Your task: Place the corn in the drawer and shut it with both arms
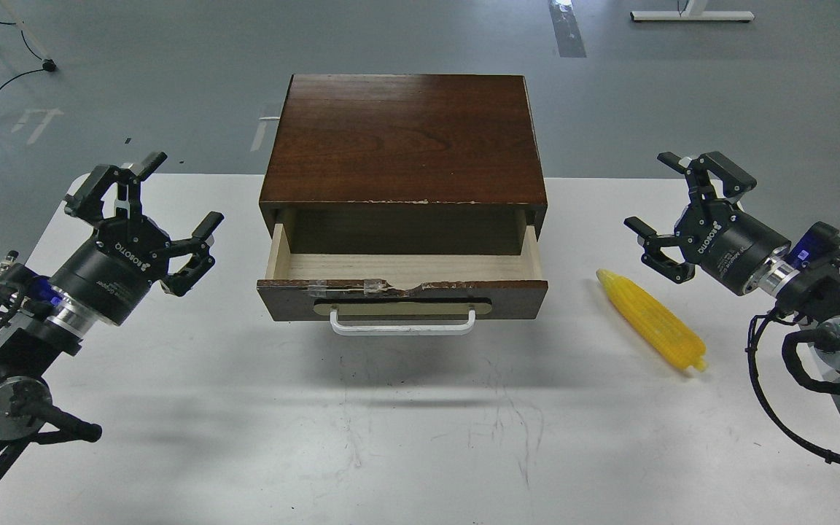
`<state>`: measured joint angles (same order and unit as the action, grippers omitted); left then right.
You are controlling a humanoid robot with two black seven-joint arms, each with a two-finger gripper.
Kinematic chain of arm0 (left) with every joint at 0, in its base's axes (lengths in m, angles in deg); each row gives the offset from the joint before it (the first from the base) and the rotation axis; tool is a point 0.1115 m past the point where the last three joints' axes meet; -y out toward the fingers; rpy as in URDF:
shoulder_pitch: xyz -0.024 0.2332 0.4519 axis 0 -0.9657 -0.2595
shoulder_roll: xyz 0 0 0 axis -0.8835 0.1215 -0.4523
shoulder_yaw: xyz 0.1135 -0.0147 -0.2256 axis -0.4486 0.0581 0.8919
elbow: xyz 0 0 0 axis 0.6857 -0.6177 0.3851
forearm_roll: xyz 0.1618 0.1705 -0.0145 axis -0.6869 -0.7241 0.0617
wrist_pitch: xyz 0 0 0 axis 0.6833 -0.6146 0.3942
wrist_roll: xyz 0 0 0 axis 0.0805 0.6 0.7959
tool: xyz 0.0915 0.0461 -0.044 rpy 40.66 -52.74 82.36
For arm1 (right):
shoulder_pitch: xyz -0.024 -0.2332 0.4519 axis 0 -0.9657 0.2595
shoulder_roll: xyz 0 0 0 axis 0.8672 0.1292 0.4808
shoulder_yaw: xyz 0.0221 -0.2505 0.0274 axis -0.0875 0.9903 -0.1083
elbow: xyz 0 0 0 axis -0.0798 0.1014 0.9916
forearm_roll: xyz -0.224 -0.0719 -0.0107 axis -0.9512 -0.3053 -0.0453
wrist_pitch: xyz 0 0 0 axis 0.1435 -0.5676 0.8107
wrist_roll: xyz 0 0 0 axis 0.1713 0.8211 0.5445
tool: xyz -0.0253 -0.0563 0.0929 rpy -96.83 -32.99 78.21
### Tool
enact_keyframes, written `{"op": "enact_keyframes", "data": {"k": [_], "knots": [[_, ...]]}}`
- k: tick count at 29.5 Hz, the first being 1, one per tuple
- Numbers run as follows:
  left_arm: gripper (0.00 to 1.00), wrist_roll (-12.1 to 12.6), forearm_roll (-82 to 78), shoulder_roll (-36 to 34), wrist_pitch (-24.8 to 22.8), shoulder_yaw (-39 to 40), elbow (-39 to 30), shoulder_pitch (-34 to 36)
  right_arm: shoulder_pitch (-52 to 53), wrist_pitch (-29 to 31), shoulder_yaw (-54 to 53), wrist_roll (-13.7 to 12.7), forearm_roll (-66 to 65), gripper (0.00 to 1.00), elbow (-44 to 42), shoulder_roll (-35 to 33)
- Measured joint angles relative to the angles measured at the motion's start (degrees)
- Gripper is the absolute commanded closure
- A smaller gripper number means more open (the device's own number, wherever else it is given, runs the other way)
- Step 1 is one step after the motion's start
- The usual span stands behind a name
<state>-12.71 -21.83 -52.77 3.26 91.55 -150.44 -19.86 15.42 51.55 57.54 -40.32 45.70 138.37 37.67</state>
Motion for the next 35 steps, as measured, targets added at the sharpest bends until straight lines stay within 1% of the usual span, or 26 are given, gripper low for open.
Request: {"op": "enact_keyframes", "data": {"k": [11,16,18,21,23,27,31,35], "knots": [[0.00,0.14,0.07,-0.06,-0.22,0.49,-0.19,-0.25,-0.02,-0.14,-0.50,0.00,-0.66,0.00,-0.20,0.07],[0.00,-0.23,0.42,-0.06,-0.63,0.51,-0.20,-0.25,1.24,0.14,-0.12,0.00,-6.65,0.00,-0.18,-1.23],[0.00,-0.28,0.43,-0.07,-0.75,0.51,-0.20,-0.25,3.23,0.23,0.00,0.00,-12.84,0.00,0.12,-2.93],[0.00,-0.29,0.23,-0.08,-0.86,0.53,-0.22,-0.21,6.99,0.12,0.17,0.01,-26.59,0.00,0.38,-5.84],[0.00,-0.29,0.14,-0.15,-0.89,0.58,-0.31,-0.19,8.60,-0.22,0.25,0.01,-33.54,0.00,0.43,-6.98],[0.00,-0.29,0.04,-0.14,-0.89,0.59,-0.43,-0.16,11.11,-3.04,0.64,0.02,-48.12,0.00,0.44,-9.24],[0.00,-0.28,-0.08,-0.07,-0.89,0.55,-0.45,-0.15,11.33,-6.34,1.44,0.02,-62.95,0.00,0.31,-9.89],[0.00,-0.22,-0.09,-0.07,-0.93,0.51,-0.48,-0.15,11.30,-9.53,5.45,0.02,-74.44,0.00,0.18,-9.96]]}}
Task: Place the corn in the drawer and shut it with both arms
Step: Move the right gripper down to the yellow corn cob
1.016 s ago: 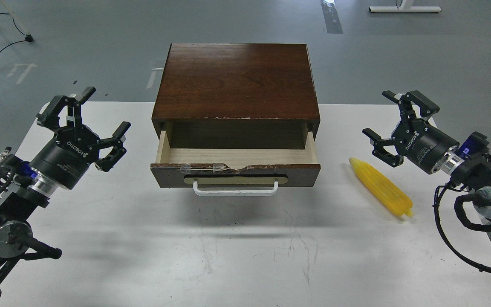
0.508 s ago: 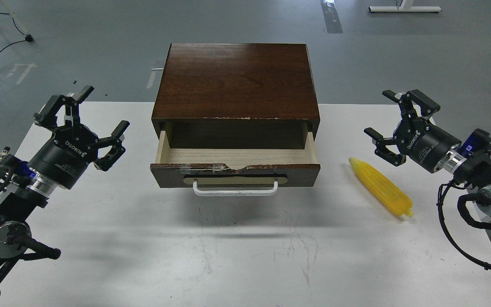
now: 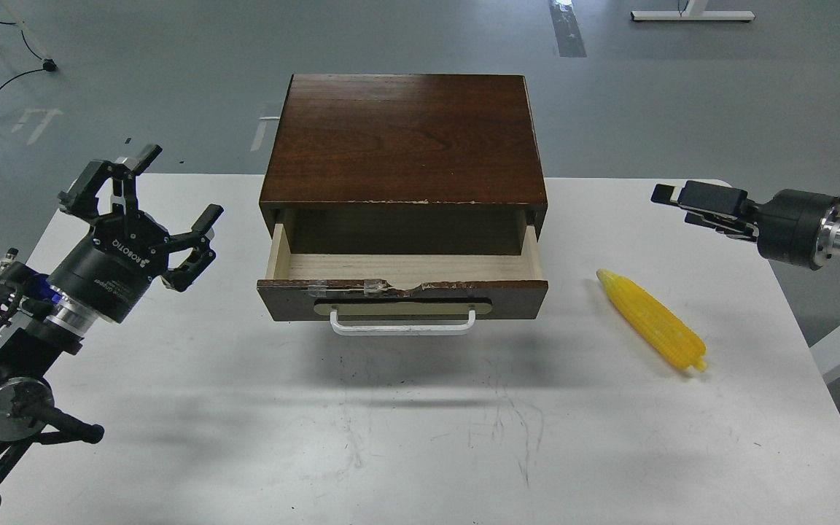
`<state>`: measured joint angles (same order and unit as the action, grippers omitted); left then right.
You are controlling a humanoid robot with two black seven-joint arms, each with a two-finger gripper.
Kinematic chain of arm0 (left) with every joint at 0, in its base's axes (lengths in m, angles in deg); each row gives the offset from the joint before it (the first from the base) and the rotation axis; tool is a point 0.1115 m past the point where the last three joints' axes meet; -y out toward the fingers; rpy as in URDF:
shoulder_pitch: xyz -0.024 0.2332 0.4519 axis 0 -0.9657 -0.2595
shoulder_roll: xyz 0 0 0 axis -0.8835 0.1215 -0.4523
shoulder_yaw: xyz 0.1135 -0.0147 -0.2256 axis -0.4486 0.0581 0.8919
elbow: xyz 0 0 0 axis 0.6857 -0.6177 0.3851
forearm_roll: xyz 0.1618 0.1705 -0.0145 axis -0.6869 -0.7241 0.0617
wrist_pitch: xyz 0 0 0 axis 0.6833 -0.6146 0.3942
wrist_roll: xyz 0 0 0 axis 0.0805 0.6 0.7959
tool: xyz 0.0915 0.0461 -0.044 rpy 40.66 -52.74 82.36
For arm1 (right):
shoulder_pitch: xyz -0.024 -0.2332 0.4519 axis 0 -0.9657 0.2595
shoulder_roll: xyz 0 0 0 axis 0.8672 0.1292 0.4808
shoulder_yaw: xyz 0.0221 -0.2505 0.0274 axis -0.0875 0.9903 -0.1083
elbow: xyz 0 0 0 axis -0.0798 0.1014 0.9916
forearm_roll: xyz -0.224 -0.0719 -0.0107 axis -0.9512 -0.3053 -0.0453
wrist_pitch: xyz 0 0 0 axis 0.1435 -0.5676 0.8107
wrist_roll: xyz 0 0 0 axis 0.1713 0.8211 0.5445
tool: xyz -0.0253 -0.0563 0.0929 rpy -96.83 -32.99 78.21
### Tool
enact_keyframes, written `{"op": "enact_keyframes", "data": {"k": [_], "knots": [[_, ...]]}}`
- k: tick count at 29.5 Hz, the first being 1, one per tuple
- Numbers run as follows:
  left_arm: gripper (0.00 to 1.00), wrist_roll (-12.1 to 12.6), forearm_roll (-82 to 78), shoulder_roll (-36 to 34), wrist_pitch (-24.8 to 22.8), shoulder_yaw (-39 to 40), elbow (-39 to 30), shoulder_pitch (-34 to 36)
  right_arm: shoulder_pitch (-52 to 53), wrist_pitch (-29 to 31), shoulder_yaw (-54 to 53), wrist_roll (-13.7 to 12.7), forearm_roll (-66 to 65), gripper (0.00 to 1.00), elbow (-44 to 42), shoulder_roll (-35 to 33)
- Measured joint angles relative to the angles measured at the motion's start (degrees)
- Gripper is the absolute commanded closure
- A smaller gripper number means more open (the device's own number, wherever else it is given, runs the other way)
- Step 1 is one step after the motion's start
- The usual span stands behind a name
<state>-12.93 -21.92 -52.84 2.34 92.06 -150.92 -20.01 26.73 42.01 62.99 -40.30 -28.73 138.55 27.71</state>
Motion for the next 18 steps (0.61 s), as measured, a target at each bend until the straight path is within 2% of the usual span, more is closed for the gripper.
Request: {"op": "enact_keyframes", "data": {"k": [11,18], "knots": [[0.00,0.09,-0.08,0.07,-0.01,-0.01,-0.73,0.00,-0.45,-7.44,11.26,0.00,-5.68,0.01,-3.72,3.88],[0.00,0.10,-0.09,0.09,-0.01,-0.01,-0.79,0.00,-0.57,-9.22,14.77,0.00,-5.74,0.04,-6.62,8.09]]}}
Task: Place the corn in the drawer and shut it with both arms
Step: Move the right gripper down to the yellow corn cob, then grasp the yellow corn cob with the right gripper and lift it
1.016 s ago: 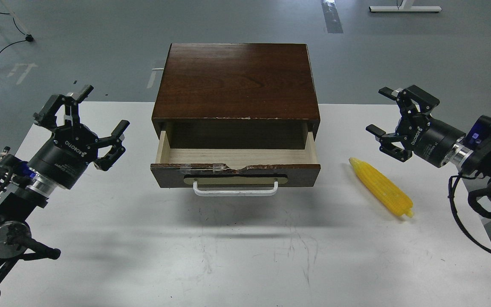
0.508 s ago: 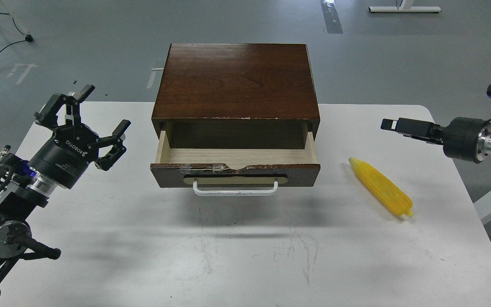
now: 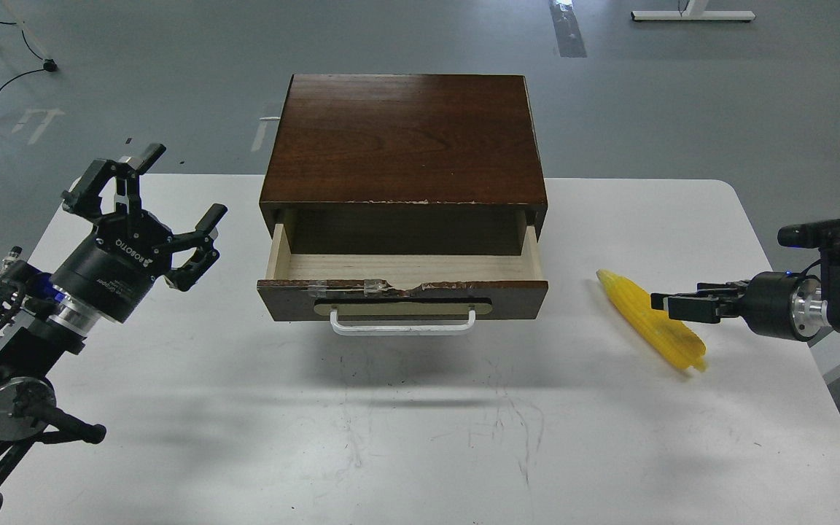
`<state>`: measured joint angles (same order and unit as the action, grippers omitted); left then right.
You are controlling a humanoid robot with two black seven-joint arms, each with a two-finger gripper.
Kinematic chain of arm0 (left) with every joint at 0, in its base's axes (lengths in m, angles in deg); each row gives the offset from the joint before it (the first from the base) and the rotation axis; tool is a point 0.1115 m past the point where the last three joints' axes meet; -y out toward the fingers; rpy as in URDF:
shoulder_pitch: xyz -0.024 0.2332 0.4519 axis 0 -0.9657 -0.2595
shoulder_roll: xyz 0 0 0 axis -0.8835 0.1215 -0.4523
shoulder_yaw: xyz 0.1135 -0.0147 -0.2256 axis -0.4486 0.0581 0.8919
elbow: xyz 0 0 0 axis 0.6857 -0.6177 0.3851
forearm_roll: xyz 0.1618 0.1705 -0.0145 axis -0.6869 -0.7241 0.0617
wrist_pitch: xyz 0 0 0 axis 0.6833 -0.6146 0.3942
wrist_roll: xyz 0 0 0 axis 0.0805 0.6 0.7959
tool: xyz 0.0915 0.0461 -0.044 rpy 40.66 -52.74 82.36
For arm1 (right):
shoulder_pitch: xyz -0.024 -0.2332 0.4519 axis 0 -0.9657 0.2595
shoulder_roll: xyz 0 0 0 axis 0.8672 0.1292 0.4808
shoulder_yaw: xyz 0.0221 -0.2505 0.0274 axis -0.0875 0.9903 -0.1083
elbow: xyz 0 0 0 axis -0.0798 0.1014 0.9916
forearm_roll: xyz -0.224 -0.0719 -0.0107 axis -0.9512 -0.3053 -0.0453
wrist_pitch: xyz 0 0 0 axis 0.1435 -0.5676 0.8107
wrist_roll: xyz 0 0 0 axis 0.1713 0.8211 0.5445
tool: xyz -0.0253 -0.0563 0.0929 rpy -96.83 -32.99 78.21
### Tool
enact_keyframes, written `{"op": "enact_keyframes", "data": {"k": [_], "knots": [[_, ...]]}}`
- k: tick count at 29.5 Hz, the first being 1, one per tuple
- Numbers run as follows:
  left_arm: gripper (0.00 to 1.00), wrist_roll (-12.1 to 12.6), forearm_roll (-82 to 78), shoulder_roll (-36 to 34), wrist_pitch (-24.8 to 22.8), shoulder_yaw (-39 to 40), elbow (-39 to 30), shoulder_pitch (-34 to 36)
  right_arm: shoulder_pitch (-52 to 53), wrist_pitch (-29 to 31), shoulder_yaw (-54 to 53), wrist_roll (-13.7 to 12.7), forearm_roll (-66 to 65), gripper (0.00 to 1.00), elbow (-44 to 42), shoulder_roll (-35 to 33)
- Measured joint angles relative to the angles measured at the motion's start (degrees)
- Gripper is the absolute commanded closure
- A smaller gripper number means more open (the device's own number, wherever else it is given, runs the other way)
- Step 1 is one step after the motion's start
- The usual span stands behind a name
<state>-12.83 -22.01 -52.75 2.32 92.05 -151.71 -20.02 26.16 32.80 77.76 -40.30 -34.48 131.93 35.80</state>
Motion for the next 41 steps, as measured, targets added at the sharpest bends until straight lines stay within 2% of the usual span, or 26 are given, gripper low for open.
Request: {"op": "enact_keyframes", "data": {"k": [3,7,8,10,11,12,15,16,25,33,36,41], "knots": [[0.00,0.00,0.00,0.00,0.00,0.00,-0.06,-0.06,-0.17,-0.14,1.18,0.00,0.00,0.09,-0.88,0.99],[0.00,0.00,0.00,0.00,0.00,0.00,-0.07,-0.07,-0.35,-0.63,2.03,-0.02,0.03,0.28,-1.16,1.51],[0.00,0.00,0.00,0.00,0.00,0.00,-0.07,-0.07,-0.54,-0.79,2.15,-0.02,0.06,0.35,-1.16,1.53],[0.00,-0.03,0.00,0.04,0.00,0.00,-0.07,-0.07,-0.95,-0.94,2.27,-0.02,0.07,0.62,-1.15,1.53],[0.00,-0.03,0.00,0.07,0.00,0.00,-0.07,-0.08,-1.14,-0.98,2.28,-0.02,0.08,0.80,-1.10,1.50],[0.00,-0.03,0.00,0.08,0.00,0.00,-0.07,-0.09,-1.28,-0.98,2.29,-0.02,0.08,0.90,-1.05,1.43],[0.00,-0.03,0.00,0.09,0.00,0.00,-0.06,-0.09,-1.71,-0.99,2.30,-0.02,0.09,0.95,-0.79,1.19],[0.00,-0.03,0.00,0.09,0.00,0.00,-0.06,-0.09,-1.79,-0.99,2.31,-0.02,0.10,1.00,-0.70,1.16],[0.00,0.06,0.00,0.04,0.00,0.00,-0.11,-0.09,2.81,-2.22,1.28,-0.02,1.80,1.00,1.46,-0.90],[0.00,0.25,0.00,-0.09,0.00,0.00,-0.95,-0.09,20.07,-1.51,1.90,-0.02,8.24,0.99,8.66,-5.13],[0.00,0.27,0.00,-0.09,0.00,-0.05,-0.97,-0.09,26.53,-0.63,3.17,-0.01,8.89,0.99,10.43,-4.45],[0.00,0.27,0.00,-0.31,0.00,-0.06,-1.43,-0.09,37.07,0.44,9.12,0.00,9.59,0.99,11.08,1.03]]}}
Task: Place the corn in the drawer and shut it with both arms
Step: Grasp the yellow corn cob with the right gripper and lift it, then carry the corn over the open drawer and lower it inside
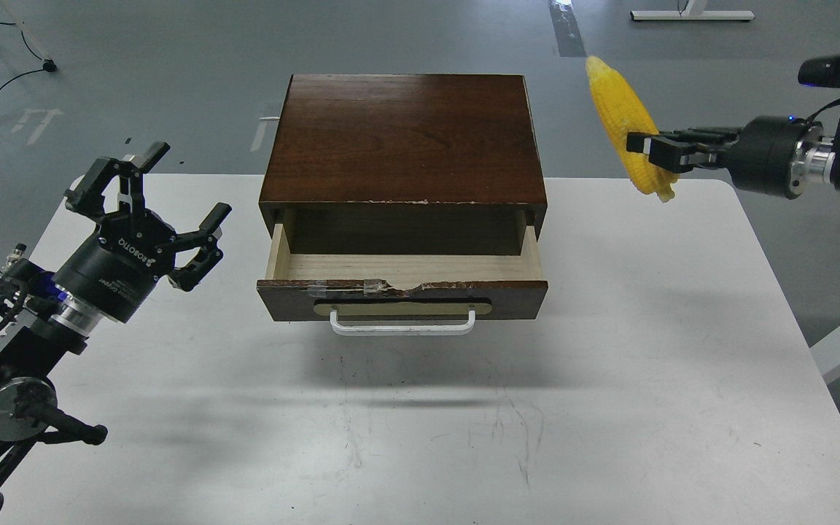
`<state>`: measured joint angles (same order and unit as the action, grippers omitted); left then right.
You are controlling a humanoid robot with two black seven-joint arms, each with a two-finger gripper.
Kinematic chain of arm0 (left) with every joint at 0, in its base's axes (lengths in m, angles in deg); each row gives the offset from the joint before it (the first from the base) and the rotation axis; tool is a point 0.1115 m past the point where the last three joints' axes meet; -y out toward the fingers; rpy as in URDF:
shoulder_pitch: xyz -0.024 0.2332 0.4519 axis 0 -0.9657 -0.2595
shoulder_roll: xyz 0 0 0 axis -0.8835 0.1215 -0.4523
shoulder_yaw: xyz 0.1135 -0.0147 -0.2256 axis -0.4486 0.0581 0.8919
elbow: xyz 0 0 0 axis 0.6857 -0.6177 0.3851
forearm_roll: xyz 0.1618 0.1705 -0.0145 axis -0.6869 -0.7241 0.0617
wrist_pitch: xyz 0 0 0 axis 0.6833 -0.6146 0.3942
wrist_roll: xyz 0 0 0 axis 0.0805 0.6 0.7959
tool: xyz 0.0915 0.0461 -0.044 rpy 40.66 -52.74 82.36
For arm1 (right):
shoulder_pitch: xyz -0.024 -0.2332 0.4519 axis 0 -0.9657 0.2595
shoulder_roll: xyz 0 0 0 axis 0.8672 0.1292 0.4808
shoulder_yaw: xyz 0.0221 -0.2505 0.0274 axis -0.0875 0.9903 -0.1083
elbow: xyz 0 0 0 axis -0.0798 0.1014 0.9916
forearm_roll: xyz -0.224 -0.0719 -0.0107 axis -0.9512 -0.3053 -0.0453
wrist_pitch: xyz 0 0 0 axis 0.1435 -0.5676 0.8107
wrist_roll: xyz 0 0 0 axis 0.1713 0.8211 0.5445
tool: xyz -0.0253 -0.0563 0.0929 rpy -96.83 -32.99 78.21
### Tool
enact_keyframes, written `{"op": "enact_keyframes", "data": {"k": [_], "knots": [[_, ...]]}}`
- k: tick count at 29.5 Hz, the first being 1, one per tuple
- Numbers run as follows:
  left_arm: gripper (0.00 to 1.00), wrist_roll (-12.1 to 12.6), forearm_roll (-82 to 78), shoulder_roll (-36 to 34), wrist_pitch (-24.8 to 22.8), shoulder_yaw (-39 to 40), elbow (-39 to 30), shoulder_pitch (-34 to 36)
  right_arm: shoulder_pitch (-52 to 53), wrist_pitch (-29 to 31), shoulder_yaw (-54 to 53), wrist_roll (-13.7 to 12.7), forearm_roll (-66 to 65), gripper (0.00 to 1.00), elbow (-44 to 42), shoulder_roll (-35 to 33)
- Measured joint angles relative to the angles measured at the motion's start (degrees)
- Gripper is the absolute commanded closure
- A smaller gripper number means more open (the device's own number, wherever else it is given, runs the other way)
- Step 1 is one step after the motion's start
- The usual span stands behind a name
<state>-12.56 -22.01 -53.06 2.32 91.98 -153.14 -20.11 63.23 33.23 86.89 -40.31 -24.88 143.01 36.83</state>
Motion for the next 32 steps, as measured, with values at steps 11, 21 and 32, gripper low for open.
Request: {"op": "enact_keyframes", "data": {"k": [11,21,32], "knots": [[0.00,0.09,0.00,-0.24,0.16,0.07,-0.38,0.00,10.75,-0.68,12.14,0.00,-0.24,0.99,0.99,19.96],[0.00,0.09,0.00,-0.38,0.18,0.16,-0.37,-0.43,15.57,-6.28,20.05,0.00,-2.10,0.98,1.58,31.38],[0.00,0.09,0.00,-0.39,0.17,0.16,-0.37,-0.44,15.75,-9.54,25.94,-0.01,-6.81,0.70,0.89,35.25]]}}
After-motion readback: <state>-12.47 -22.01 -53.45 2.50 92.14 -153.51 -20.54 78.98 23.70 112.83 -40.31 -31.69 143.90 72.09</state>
